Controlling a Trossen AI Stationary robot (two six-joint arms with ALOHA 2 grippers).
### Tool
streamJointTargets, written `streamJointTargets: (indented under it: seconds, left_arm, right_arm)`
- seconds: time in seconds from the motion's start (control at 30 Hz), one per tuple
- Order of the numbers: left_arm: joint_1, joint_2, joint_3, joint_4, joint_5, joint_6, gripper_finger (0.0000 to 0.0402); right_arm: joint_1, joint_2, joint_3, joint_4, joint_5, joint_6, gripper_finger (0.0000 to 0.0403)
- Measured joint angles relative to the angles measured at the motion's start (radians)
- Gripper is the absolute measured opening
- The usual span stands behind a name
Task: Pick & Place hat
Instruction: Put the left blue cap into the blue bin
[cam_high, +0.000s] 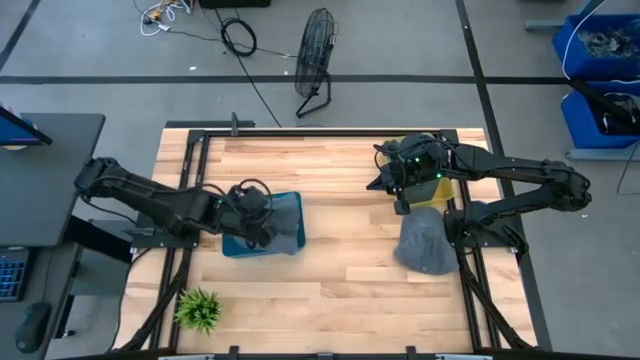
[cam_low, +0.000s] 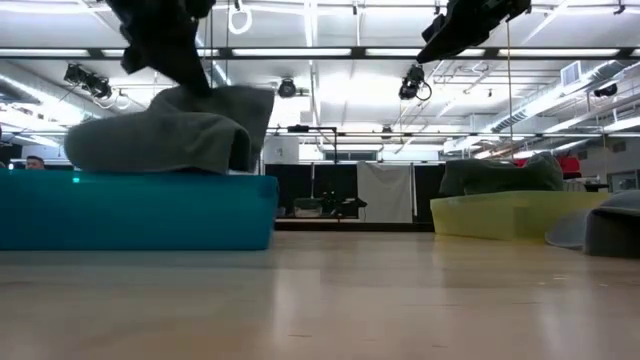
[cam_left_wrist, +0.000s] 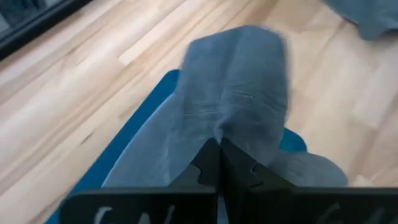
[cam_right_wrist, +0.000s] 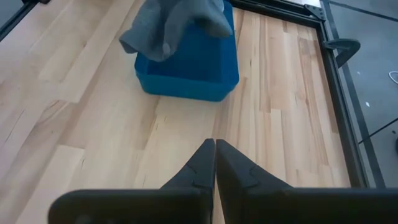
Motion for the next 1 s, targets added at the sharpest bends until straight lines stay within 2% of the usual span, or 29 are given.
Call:
streamJointTargets:
  seconds: [0.23,0.57,0.77,1.0]
  left_arm:
    - [-0.002,0.005,-0.040,-0.027,-0.025,-0.084,0.0003]
    - [-0.041,-0.047,-0.004,-0.046,-0.094,-0.081,0.0003]
    - [-0.056,-0.047,-0.029,-0.168,-0.091,-0.157,0.0004]
    - [-0.058,-0.047,-0.161,-0.141,0.040,-0.252,0.0026]
  right_arm:
    - [0.000,0.000,0.000,0.000,0.000,0.000,0.0016]
    - [0.000,0.000,0.000,-0.003,0.000,0.000,0.0016]
    - [0.000,0.000,0.000,0.000,0.000,0.002,0.0016]
    - [0.000,0.000,0.000,0.030,0.000,0.023,0.0016]
